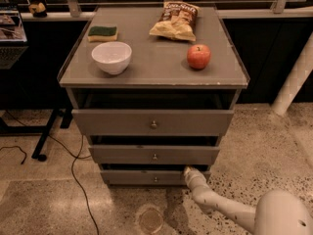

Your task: Open bottom drawer

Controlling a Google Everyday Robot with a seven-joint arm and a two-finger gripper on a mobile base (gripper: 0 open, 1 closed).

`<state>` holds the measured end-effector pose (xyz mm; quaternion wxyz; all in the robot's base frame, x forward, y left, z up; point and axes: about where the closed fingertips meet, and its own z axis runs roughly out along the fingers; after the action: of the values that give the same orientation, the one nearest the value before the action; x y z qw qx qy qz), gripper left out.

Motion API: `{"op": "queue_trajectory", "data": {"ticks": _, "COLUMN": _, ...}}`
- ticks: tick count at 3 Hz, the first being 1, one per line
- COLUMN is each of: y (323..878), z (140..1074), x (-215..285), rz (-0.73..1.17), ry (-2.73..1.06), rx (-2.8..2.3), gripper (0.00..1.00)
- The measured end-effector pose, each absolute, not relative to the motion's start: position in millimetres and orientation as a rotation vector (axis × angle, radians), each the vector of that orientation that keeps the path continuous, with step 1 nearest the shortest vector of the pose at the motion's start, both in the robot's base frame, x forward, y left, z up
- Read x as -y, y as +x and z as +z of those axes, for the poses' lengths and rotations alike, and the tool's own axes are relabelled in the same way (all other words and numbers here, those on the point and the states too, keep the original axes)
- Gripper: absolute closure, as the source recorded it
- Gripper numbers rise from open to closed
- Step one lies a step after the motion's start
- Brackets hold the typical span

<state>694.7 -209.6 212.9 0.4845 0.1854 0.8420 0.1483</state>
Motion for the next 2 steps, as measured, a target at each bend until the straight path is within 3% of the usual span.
{"op": "queue_trajectory", "data": {"ticks": 2, "y": 698.9, "z": 203.3, "x": 209.1, "rz": 0.345, "ry": 0.466, "rx": -2.084, "gripper": 1.00}}
